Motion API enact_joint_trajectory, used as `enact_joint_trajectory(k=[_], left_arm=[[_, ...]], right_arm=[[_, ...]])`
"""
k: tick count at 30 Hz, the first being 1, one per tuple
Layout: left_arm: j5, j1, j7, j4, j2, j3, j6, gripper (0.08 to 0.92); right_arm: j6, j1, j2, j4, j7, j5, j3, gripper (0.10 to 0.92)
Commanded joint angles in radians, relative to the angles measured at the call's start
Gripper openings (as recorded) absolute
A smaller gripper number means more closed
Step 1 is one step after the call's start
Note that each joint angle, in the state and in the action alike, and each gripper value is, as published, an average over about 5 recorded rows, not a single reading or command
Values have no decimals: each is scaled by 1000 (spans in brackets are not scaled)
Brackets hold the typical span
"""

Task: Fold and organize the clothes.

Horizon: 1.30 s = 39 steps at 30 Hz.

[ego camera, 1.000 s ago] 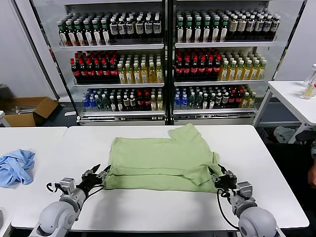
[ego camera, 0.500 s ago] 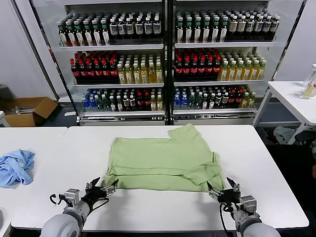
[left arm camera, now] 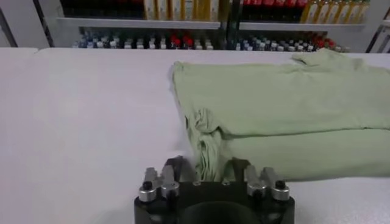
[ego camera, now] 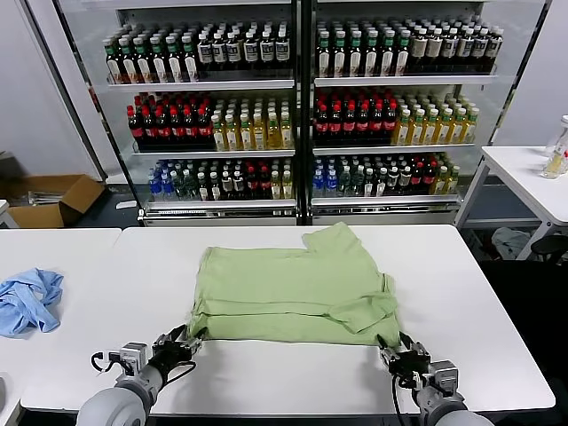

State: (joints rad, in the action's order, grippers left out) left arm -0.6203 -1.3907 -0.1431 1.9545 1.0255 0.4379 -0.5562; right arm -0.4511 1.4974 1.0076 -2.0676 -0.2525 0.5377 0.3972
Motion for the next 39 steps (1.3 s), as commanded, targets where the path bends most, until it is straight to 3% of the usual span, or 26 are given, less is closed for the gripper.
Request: enact_joint_trajectory(k=[1,9,14,24,30,39], left_arm=[[3,-5,-6,0,2,-5,-20,403],[-25,-24,15,13,-16,12,-20,187],[-63,-88,15,86,-42,49,-20,89],[-75,-259,13,228,-85,132,-20,84],[-77,-299,17,228,-105,149,-18,84],[-64,-378,16,283,-81,193,-16,84]], right_arm=[[-5,4,2,3,-5,4,1,326],[-9,10,-12,-24,3,13,26,118],[-26,66,-23,-126,7,30,57,106],[-20,287,-33,-266,16,16,159,106],[9,351,-21,-271,29,-25,174,106],[37,388,-13,-281,43,-88,162,106]])
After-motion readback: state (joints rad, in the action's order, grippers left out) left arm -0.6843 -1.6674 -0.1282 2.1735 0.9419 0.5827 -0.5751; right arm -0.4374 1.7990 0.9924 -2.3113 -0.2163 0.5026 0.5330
